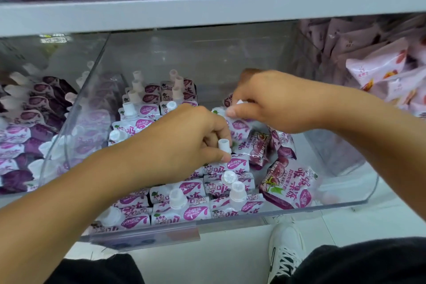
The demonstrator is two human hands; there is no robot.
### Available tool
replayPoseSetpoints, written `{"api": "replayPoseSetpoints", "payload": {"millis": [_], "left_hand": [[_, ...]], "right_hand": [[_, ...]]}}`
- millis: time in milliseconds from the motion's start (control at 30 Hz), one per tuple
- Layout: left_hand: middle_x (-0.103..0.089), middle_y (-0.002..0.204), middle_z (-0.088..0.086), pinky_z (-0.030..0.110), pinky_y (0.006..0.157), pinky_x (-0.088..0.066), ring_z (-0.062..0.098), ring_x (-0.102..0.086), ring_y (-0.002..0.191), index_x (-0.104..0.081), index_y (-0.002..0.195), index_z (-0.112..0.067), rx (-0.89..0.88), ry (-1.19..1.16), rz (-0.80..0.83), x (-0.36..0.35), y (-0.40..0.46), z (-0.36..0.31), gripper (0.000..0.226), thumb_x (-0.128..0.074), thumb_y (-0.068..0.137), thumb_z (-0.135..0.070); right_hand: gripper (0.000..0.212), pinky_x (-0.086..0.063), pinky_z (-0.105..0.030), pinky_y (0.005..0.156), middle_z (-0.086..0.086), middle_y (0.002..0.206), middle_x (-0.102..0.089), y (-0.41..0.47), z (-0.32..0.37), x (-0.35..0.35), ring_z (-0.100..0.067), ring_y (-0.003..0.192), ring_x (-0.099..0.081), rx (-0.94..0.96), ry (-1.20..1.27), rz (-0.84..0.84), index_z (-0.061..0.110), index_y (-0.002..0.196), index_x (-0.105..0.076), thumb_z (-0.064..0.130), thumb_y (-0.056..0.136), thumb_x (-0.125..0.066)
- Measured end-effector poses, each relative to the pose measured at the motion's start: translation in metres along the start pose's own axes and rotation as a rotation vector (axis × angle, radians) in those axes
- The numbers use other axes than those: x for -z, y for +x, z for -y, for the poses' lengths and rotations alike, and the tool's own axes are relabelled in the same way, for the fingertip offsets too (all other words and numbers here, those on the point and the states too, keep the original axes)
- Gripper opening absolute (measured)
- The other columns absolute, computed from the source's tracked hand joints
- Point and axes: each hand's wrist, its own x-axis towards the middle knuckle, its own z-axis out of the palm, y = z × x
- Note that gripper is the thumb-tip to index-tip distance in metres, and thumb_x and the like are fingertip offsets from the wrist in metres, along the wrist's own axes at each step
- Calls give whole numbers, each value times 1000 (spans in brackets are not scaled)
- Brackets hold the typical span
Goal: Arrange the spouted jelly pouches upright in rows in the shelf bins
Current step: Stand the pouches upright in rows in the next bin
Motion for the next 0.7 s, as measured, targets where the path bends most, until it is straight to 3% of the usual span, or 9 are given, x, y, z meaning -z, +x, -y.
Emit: {"api": "replayPoseSetpoints", "payload": {"millis": [67,167,267,333,400,433,500,600,700], "left_hand": [[-72,66,-17,10,63,-49,-6,-66,63,-71,82,-27,7,-9,-59,7,-3,0,15,-79,76,-38],[-69,64,-17,5,59,-45,-6,-64,62,-71,75,-30,-5,-36,-283,21,-7,5,24,-78,66,-51],[-63,73,-18,10,58,-41,-8,-58,70,-68,90,-38,-2,90,-323,22,-7,8,35,-72,64,-61],[-66,79,-23,15,68,-46,-7,-60,75,-69,96,-36,-26,148,-234,15,-2,9,28,-69,75,-56],[-69,76,-20,9,67,-44,-6,-62,73,-71,89,-29,-39,191,-217,13,2,9,15,-68,85,-43],[-70,73,-17,8,65,-42,-5,-62,71,-72,85,-27,-35,210,-214,14,3,8,13,-67,88,-39],[-69,70,-13,17,65,-47,0,-62,69,-72,80,-25,-15,250,-169,16,4,10,19,-64,90,-39],[-68,71,-12,26,68,-48,4,-61,70,-72,75,-25,8,317,-110,17,3,15,23,-63,91,-39],[-64,82,-16,31,76,-49,6,-59,80,-69,75,-30,-33,297,-232,17,3,14,18,-69,83,-47]], "right_hand": [[44,-45,-39,67,-7,75,-55,0,5,-4,-23,69,-53,34,65,60,15,72,-51,48,99,-40],[38,-42,-33,65,-3,77,-54,-4,10,-2,-18,68,-50,7,114,188,18,78,-53,47,99,-40],[35,-43,-32,66,1,79,-55,-11,12,8,-18,73,-53,-10,-33,303,19,83,-54,46,100,-39],[34,-37,-27,59,5,76,-51,-14,16,11,-13,69,-50,-12,-169,316,23,78,-49,46,100,-39],[35,-35,-27,56,3,73,-52,-16,19,12,-13,67,-50,9,-213,261,21,78,-51,50,97,-45],[37,-36,-29,57,2,73,-54,-15,19,11,-15,68,-51,20,-192,220,19,79,-53,52,94,-49],[37,-39,-31,60,0,74,-57,-11,16,10,-17,70,-53,34,-91,168,19,82,-57,55,89,-55],[31,-46,-36,70,-1,83,-61,-4,7,3,-20,77,-56,28,130,225,21,87,-60,51,85,-63],[17,-46,-32,71,10,83,-60,-2,3,-2,-11,78,-57,27,199,324,28,88,-58,43,87,-66]]}}
